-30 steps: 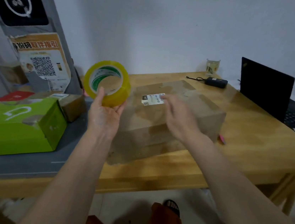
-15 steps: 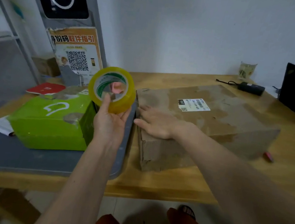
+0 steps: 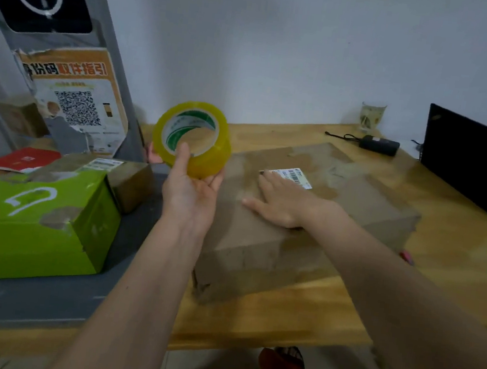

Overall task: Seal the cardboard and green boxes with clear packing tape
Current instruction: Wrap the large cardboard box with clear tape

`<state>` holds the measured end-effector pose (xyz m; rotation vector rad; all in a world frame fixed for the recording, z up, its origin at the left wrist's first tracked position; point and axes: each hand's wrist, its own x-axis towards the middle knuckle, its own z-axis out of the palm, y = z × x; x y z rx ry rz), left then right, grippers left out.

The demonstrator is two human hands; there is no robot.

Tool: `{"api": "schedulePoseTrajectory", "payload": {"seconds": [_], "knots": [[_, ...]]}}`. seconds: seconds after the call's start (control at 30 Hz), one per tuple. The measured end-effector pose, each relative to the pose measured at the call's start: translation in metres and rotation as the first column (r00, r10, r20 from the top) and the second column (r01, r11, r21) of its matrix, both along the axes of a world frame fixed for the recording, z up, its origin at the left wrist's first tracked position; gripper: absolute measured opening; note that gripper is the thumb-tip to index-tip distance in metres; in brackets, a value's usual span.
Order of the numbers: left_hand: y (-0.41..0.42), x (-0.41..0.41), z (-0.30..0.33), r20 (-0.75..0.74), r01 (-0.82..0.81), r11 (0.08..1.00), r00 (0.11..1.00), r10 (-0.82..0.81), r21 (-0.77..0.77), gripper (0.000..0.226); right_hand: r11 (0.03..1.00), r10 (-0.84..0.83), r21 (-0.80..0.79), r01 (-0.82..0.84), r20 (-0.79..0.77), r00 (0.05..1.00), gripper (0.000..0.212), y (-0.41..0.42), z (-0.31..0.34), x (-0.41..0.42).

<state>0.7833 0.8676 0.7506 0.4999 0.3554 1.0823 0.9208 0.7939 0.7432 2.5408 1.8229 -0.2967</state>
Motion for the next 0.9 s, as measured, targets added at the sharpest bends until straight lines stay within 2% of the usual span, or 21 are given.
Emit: {"api": "schedulePoseTrajectory", "payload": {"seconds": [0.07, 0.23, 0.37, 0.43, 0.53, 0.63, 0.73, 0.9], "knots": [[-0.008, 0.019, 0.003, -0.006, 0.028, 1.000, 1.000, -0.028, -0.015, 0.018, 0.995, -0.099, -0.022, 0.099, 0.029, 0.995, 0.085, -0.005, -0.004, 0.028], [-0.020, 0.047, -0.005, -0.098, 0.071, 0.997, 0.992, -0.074, -0.036, 0.023, 0.968, -0.250, -0.020, 0.252, 0.058, 0.966, 0.088, -0.020, 0.001, 0.086], [-0.012, 0.044, -0.009, -0.112, 0.009, 0.999, 0.994, -0.013, -0.040, 0.017, 0.893, -0.450, -0.019, 0.450, 0.030, 0.893, 0.096, -0.036, 0.006, 0.121], [-0.011, 0.043, -0.011, -0.103, -0.012, 0.999, 0.995, 0.006, -0.051, 0.023, 0.863, -0.505, -0.020, 0.505, 0.005, 0.863, 0.095, -0.037, 0.006, 0.126], [-0.014, 0.045, -0.012, -0.105, -0.007, 0.998, 0.994, 0.001, -0.057, 0.035, 0.891, -0.454, -0.013, 0.454, -0.011, 0.891, 0.093, -0.037, 0.003, 0.119], [-0.018, 0.047, -0.012, -0.128, -0.010, 1.000, 0.992, 0.007, -0.027, 0.022, 0.943, -0.329, -0.023, 0.331, 0.049, 0.943, 0.086, -0.040, 0.000, 0.103], [-0.025, 0.043, -0.010, -0.137, -0.029, 1.000, 0.990, 0.029, 0.004, 0.008, 0.969, -0.243, -0.027, 0.244, 0.034, 0.969, 0.080, -0.045, -0.004, 0.083], [-0.025, 0.021, -0.009, -0.092, -0.044, 0.999, 0.995, 0.046, 0.023, 0.010, 0.993, -0.116, 0.014, 0.116, -0.026, 0.993, 0.069, -0.061, -0.003, 0.052]]}}
